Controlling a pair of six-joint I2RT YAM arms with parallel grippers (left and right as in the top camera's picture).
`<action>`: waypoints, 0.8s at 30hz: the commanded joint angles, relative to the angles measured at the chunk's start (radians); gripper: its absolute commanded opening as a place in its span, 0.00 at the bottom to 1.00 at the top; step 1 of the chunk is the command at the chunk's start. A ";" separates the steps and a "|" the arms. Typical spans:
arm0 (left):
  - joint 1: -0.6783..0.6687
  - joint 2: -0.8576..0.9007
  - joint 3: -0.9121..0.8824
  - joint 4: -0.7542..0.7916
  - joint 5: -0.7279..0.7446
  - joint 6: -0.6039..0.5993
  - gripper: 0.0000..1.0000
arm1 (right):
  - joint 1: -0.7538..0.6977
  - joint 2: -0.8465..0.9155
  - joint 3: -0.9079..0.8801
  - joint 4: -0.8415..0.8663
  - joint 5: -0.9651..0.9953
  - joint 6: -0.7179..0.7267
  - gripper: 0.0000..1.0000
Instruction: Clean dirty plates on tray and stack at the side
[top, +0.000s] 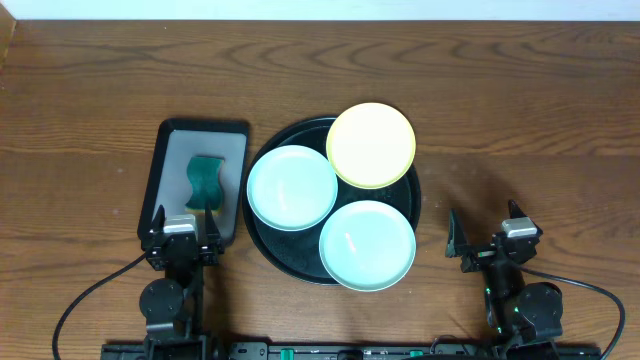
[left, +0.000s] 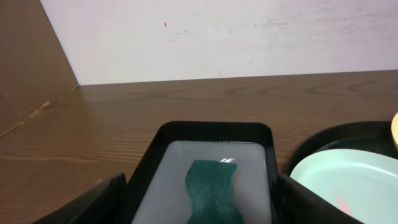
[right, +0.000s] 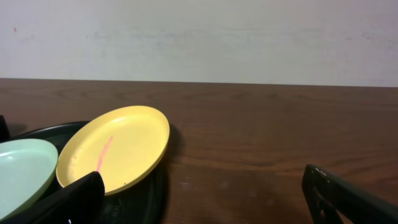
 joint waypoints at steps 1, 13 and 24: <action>0.002 -0.005 -0.021 -0.035 -0.005 0.017 0.75 | 0.012 -0.005 -0.003 -0.003 -0.004 -0.012 0.99; 0.002 -0.005 -0.021 -0.035 -0.005 0.017 0.75 | 0.012 -0.005 -0.003 -0.003 -0.004 -0.012 0.99; 0.002 -0.005 -0.021 -0.034 -0.005 0.017 0.75 | 0.011 -0.005 -0.003 0.001 0.037 -0.012 0.99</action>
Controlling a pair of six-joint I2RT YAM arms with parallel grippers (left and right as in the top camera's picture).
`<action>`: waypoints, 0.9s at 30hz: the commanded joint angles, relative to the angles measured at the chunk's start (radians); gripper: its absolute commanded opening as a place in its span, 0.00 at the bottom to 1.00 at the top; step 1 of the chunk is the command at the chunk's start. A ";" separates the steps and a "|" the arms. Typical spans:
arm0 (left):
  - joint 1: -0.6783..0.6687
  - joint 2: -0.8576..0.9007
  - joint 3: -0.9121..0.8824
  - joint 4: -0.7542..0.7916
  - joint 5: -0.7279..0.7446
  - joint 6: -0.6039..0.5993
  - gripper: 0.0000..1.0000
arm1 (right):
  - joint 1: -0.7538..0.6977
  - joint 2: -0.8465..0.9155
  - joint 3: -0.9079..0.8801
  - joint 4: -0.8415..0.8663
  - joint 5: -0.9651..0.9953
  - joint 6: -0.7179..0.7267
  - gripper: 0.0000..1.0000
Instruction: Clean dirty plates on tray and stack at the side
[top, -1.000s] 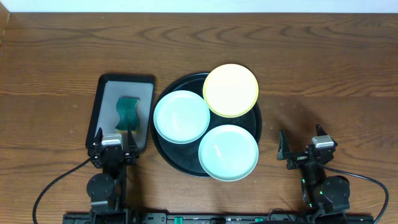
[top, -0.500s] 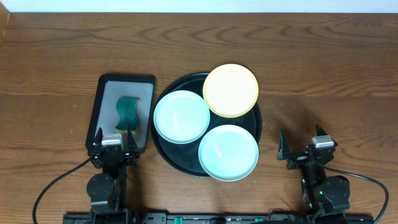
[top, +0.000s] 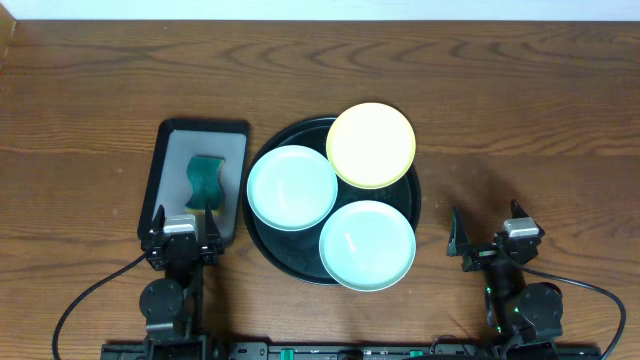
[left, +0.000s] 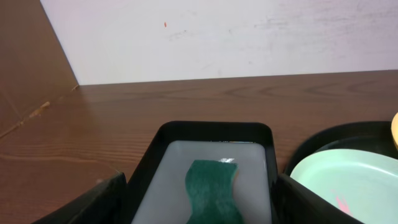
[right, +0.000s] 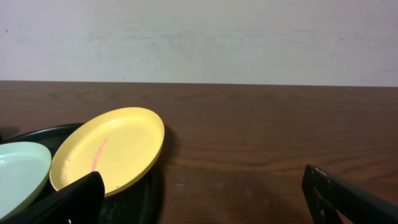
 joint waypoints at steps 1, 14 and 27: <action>0.002 -0.005 -0.021 -0.034 -0.005 0.017 0.75 | 0.011 -0.005 -0.003 -0.003 0.013 -0.011 0.99; 0.002 0.029 0.055 -0.016 0.002 0.017 0.75 | 0.011 -0.005 -0.002 0.058 0.077 -0.012 0.99; 0.002 0.816 0.794 -0.256 0.075 0.028 0.75 | 0.011 0.159 0.283 -0.030 0.074 0.086 0.99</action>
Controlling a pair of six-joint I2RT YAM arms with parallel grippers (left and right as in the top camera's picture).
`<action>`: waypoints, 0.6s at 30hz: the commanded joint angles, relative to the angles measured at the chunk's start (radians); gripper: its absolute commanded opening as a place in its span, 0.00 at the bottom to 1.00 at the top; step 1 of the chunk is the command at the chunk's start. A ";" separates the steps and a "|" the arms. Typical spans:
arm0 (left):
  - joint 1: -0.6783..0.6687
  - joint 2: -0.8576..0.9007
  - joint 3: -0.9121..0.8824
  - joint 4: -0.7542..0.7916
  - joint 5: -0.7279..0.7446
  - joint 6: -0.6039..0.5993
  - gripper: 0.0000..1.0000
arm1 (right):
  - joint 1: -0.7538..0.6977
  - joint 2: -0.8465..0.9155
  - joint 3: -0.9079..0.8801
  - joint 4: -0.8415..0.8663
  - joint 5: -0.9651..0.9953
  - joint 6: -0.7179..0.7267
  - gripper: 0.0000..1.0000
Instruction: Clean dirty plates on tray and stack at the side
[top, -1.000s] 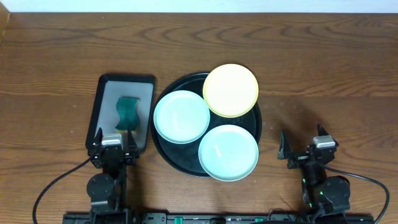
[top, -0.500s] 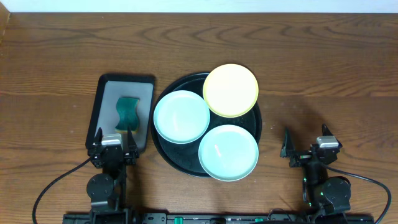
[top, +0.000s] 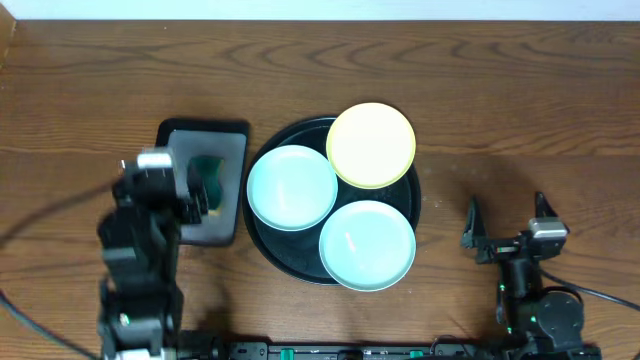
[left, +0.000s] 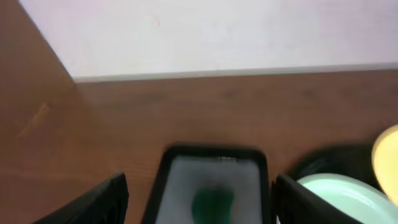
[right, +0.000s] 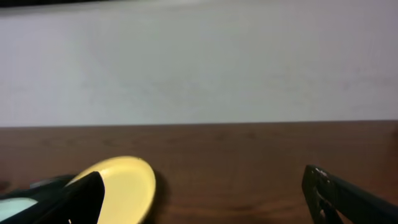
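Observation:
A round black tray (top: 262, 243) holds three plates: a yellow plate (top: 371, 145) at the back and two pale green plates (top: 291, 187) (top: 367, 245). In the right wrist view the yellow plate (right: 118, 186) lies left of centre. A green sponge (left: 211, 202) lies in a small black rectangular tray (left: 214, 150). My left gripper (left: 200, 183) is open, raised above the near end of that small tray, and its arm covers part of the tray in the overhead view. My right gripper (top: 505, 235) is open and empty over bare table right of the round tray.
The wooden table (top: 520, 100) runs to a white wall (right: 199, 62) at the back. A brown board (left: 25, 68) stands at the far left. The left arm's cable (top: 40, 215) trails over the table's left side.
My left arm has risen from its low rest and now hangs over the sponge tray, its view blurred. My right gripper has shifted slightly right and lifted. Both stay open. The plates have not moved.
At the two earlier moments both arms rested low at the table's front edge, open, left before the sponge tray and right beside the round tray. The right view had drifted a little. Now both are raised, the left far more.

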 joint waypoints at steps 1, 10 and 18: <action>0.002 0.185 0.200 -0.090 0.059 0.022 0.75 | 0.011 0.118 0.156 -0.063 -0.006 0.077 0.99; 0.002 0.538 0.677 -0.591 0.061 0.021 0.75 | 0.011 0.717 0.661 -0.343 -0.135 0.101 0.99; 0.002 0.542 0.679 -0.689 0.164 -0.050 0.75 | 0.011 1.360 1.195 -0.805 -0.193 0.033 0.99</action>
